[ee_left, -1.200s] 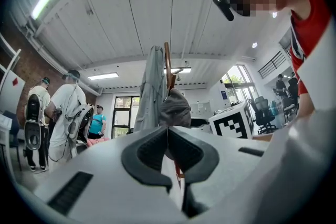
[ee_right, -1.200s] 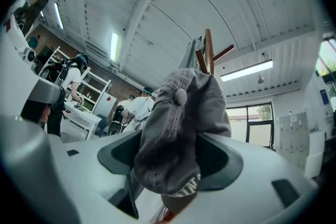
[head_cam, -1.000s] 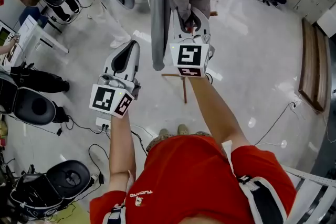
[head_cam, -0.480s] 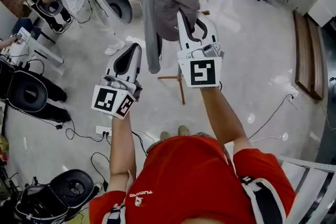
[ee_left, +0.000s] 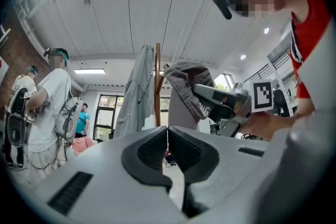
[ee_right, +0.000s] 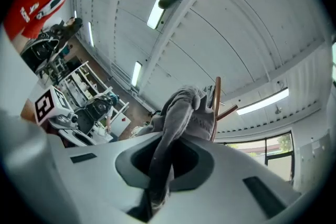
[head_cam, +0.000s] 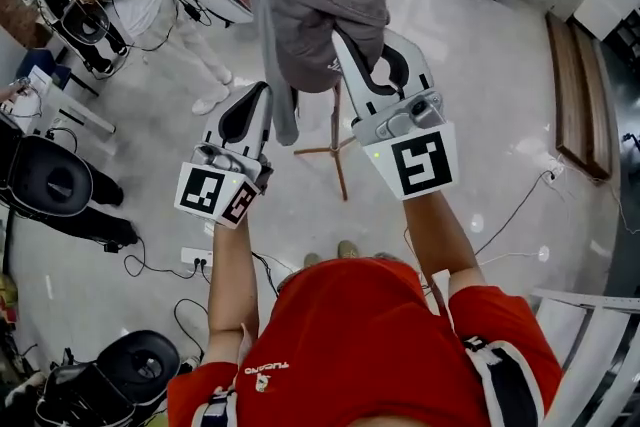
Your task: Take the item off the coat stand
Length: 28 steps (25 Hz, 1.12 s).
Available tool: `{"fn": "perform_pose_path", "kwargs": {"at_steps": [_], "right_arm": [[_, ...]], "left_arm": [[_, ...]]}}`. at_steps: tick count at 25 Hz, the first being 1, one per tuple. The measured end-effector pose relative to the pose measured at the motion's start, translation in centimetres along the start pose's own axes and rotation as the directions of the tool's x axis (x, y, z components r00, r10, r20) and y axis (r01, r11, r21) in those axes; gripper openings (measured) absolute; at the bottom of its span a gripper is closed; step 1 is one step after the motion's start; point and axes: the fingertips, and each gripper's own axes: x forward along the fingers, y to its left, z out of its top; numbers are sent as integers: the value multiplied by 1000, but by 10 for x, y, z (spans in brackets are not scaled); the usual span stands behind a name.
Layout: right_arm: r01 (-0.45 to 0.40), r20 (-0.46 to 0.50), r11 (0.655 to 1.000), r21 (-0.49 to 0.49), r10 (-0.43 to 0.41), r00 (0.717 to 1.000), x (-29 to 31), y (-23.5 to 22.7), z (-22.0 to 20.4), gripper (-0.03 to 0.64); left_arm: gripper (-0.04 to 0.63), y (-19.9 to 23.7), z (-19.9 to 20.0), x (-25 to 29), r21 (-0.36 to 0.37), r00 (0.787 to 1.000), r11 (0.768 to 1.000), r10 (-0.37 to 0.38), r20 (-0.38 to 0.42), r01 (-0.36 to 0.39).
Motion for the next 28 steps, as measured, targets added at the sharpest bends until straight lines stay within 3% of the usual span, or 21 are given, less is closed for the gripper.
{"fn": "perform_pose_path", "kwargs": {"at_steps": [5, 8, 15, 21, 28], "right_arm": [[-108, 0, 984, 139, 109, 994, -22, 14, -12, 35], [-142, 67, 971, 193, 131, 989, -39, 14, -14, 35], [-200, 123, 953, 226, 176, 977, -85, 16, -21, 35], [-225, 76, 943, 245, 212, 974, -103, 22, -34, 34], [-235, 90, 945, 229, 220, 971, -115, 21, -37, 35]], "left_arm": [[12, -1, 16, -9, 1, 999, 1000, -18, 32, 18], [12, 0, 24, -17, -1, 999, 1000, -10, 54, 10], [12, -7, 32, -29, 4, 997, 1000, -1, 72, 0], [14, -13, 30, -29, 6, 998, 1000, -10, 66, 9], [12, -26, 24, -24, 9, 997, 1000, -16, 72, 15]]}}
